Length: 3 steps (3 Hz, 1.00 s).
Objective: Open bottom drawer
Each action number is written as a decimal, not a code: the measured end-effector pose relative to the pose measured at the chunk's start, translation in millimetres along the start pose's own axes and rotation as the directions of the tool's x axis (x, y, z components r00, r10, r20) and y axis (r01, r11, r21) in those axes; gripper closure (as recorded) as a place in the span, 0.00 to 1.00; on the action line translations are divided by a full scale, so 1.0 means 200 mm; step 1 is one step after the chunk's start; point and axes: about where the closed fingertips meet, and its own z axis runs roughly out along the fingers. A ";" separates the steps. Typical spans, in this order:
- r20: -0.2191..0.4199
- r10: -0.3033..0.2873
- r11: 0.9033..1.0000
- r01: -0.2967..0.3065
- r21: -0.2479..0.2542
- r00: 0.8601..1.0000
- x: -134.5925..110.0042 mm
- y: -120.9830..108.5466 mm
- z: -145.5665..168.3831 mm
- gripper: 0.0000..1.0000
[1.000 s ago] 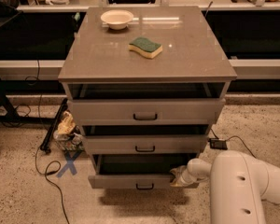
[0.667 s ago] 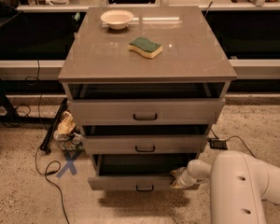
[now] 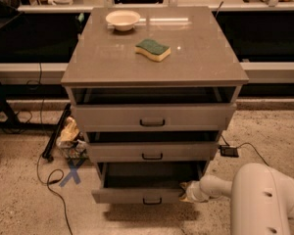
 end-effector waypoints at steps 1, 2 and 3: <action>0.000 0.000 1.000 0.000 0.000 1.000 -0.01 -0.01 -0.01 1.00; 0.000 0.000 1.000 0.000 0.000 1.000 -0.01 -0.01 -0.01 0.81; 0.002 0.000 1.000 0.000 -0.003 1.000 -0.01 0.00 -0.01 0.58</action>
Offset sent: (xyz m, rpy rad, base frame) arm 0.0014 0.0004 0.0032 0.0000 -0.0001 0.0000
